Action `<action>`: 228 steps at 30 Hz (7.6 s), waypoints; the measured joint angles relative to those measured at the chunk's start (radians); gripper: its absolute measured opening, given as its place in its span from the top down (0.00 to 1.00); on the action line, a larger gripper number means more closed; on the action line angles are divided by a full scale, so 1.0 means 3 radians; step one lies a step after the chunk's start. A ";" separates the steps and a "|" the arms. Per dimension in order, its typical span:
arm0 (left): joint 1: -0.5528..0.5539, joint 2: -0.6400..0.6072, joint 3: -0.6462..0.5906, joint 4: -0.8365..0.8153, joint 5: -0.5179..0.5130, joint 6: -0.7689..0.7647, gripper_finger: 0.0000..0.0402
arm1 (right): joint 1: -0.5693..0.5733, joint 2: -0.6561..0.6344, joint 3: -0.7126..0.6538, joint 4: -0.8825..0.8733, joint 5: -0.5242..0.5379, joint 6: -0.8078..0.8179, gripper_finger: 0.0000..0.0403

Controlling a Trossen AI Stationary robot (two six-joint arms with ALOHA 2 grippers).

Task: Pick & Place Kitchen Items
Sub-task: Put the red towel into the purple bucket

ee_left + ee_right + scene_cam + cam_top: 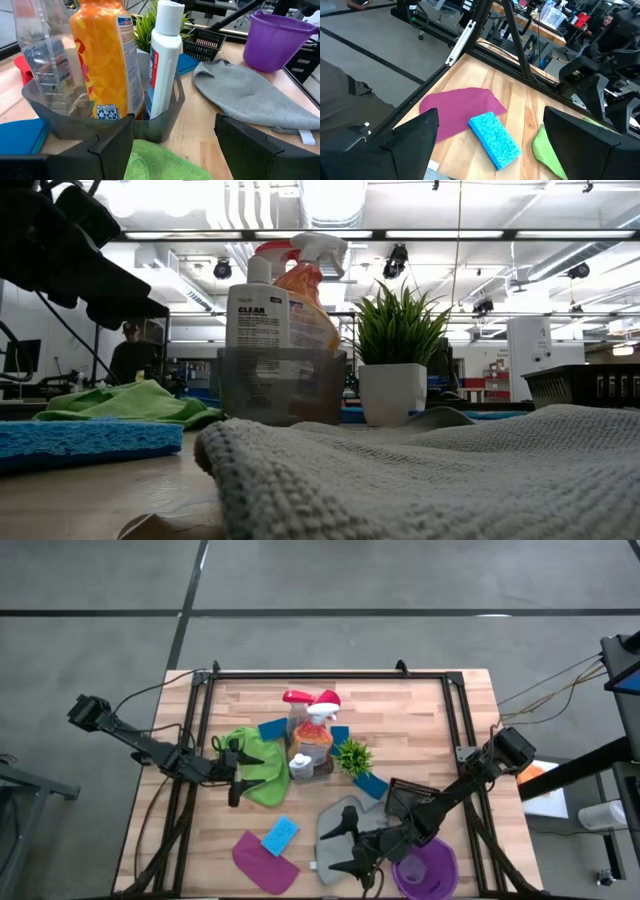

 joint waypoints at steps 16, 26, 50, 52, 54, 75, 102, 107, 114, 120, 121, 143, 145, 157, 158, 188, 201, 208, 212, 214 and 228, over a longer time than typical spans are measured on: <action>0.0000 0.0000 0.0000 0.0055 0.0000 0.0001 0.31 | -0.0642 -0.0519 -0.0513 0.1047 -0.0233 -0.0511 0.12; 0.0002 0.0000 0.0000 0.0053 0.0000 0.0010 0.31 | -0.1996 -0.1846 -0.1087 0.0323 -0.0910 -0.0160 0.12; 0.0000 0.0000 0.0000 0.0060 0.0000 -0.0114 0.31 | -0.4536 -0.0583 0.0137 -0.1604 -0.2741 0.0665 0.12; 0.0002 0.0000 0.0000 0.0053 0.0000 -0.0113 0.30 | -0.4533 -0.0322 0.0432 -0.1863 -0.2740 0.0671 0.12; 0.0002 0.0000 0.0000 0.0052 -0.0001 -0.0112 0.30 | -0.4530 -0.0083 0.0706 -0.2120 -0.2736 0.0701 0.12; 0.0000 0.0000 0.0000 -0.0005 -0.0001 -0.0100 0.30 | -0.4433 0.0875 0.1750 -0.3147 -0.2401 0.0774 0.12; 0.0002 0.0000 0.0000 -0.0050 -0.0001 -0.0100 0.31 | -0.4324 0.1378 0.1855 -0.3153 -0.2520 0.0571 0.12; 0.0002 0.0000 0.0000 -0.0059 -0.0001 -0.0100 0.31 | -0.4288 0.1461 0.1940 -0.3155 -0.2576 0.0533 0.14; 0.0002 0.0000 0.0000 -0.0061 -0.0001 -0.0100 0.31 | -0.4292 0.1462 0.1954 -0.3178 -0.2565 0.0515 0.37; 0.0002 0.0000 0.0000 -0.0061 -0.0001 -0.0100 0.31 | -0.4288 0.1461 0.1954 -0.3253 -0.2564 0.0394 0.75; 0.0002 0.0000 0.0000 -0.0061 -0.0001 -0.0100 0.31 | -0.4288 0.1461 0.1954 -0.3259 -0.2564 0.0358 0.82; 0.0000 0.0001 0.0000 -0.0060 -0.0001 -0.0101 0.31 | -0.4191 0.0914 0.1963 -0.3446 -0.2079 0.0259 0.96; 0.0001 0.0001 0.0000 -0.0059 -0.0001 -0.0102 0.31 | -0.4190 0.0784 0.1963 -0.3485 -0.1970 0.0246 0.96; 0.0000 0.0001 0.0000 -0.0058 -0.0001 -0.0102 0.31 | -0.4203 -0.0179 0.1961 -0.3692 -0.1700 0.0131 0.96; 0.0000 0.0001 0.0000 -0.0057 -0.0001 -0.0102 0.31 | -0.4203 -0.0254 0.1961 -0.3683 -0.1702 0.0123 0.96; 0.0000 0.0001 0.0000 -0.0050 -0.0039 -0.0102 0.30 | -0.3589 -0.3004 -0.0947 -0.0391 -0.2163 0.0272 0.96; 0.0000 0.0001 0.0000 -0.0053 -0.0038 -0.0074 0.30 | -0.2184 -0.3936 -0.1095 -0.1637 -0.2247 0.0187 0.96; 0.0000 0.0001 0.0000 -0.0058 -0.0038 -0.0074 0.30 | -0.1201 -0.4049 -0.1095 -0.1951 -0.2242 0.0379 0.96; 0.0000 0.0000 0.0000 -0.0061 -0.0038 -0.0075 0.30 | -0.0671 -0.3996 -0.1095 -0.1971 -0.2067 0.0623 0.96; 0.0000 0.0001 0.0000 -0.0061 -0.0038 -0.0076 0.30 | -0.0431 -0.3917 -0.1094 -0.2011 -0.1891 0.0756 0.96; 0.0001 0.0000 0.0001 -0.0138 -0.0038 -0.0088 0.31 | 0.0741 -0.2868 -0.0901 -0.2347 -0.1077 0.2049 0.96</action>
